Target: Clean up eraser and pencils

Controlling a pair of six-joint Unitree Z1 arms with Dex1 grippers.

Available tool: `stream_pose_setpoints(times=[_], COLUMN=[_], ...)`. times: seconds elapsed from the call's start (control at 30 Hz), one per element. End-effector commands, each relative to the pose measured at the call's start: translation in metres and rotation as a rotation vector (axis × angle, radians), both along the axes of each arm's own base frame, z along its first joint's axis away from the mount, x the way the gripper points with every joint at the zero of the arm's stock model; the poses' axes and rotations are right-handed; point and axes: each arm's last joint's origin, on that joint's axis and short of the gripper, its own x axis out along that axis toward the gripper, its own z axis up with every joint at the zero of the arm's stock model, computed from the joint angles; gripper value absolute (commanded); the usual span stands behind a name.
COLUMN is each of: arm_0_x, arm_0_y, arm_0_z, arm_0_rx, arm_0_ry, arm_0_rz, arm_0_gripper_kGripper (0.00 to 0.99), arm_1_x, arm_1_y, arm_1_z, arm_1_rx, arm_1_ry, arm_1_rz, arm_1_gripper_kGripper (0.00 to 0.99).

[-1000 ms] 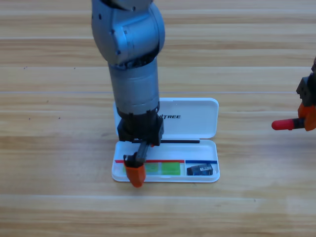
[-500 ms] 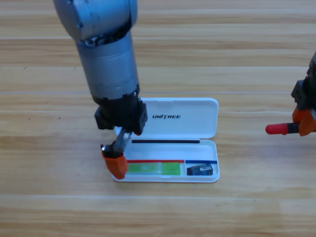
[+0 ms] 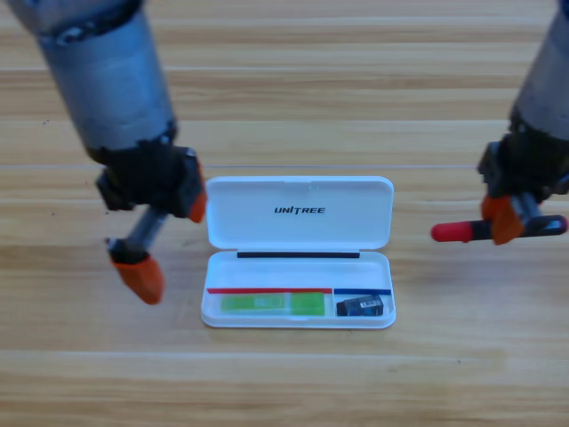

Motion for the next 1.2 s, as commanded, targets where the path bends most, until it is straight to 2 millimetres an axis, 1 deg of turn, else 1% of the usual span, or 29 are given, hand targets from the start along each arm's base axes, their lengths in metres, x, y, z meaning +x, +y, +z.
stream_pose_setpoints(times=[0.03, 0.2, 0.37, 0.47, 0.67, 0.77, 0.83, 1.0, 1.1, 1.2], arm_0_x=[0.013, 0.019, 0.023, 0.026, 0.029, 0.03, 0.031, 0.037, 0.041, 0.043], arm_0_y=[0.048, 0.072, 0.085, 0.089, 0.088, 0.089, 0.096, 0.124, 0.135, 0.141], arm_0_z=[0.003, 0.002, -0.002, -0.005, -0.012, -0.011, -0.008, -0.004, -0.007, -0.011], arm_0_rx=[0.008, 0.002, 0.004, 0.003, 0.003, -0.003, -0.011, -0.035, -0.035, -0.029], arm_0_ry=[0.016, 0.034, 0.05, 0.061, 0.082, 0.08, 0.071, 0.062, 0.07, 0.083], arm_0_rz=[0.056, 0.064, 0.069, 0.068, 0.064, 0.051, 0.048, 0.055, 0.061, 0.065], arm_0_gripper_kGripper=[0.99, 0.99, 0.99, 0.99, 0.99, 0.99, 0.99, 0.99, 0.99, 0.99], arm_1_x=[-0.002, 0.0, 0.003, 0.004, 0.006, 0.007, 0.008, 0.009, 0.01, 0.01], arm_1_y=[0.039, 0.057, 0.075, 0.083, 0.099, 0.107, 0.114, 0.131, 0.139, 0.147], arm_1_z=[-0.035, -0.038, -0.046, -0.048, -0.052, -0.055, -0.056, -0.058, -0.06, -0.063], arm_1_rx=[-0.054, -0.055, -0.059, -0.055, -0.046, -0.049, -0.047, -0.048, -0.041, -0.042], arm_1_ry=[0.082, 0.083, 0.087, 0.083, 0.072, 0.073, 0.074, 0.076, 0.072, 0.072], arm_1_rz=[0.053, 0.061, 0.067, 0.073, 0.084, 0.084, 0.082, 0.072, 0.066, 0.061], arm_1_gripper_kGripper=[0.0, 0.0, 0.0, 0.0, 0.0, 0.0, 0.0, 0.0, 0.0, 0.0])
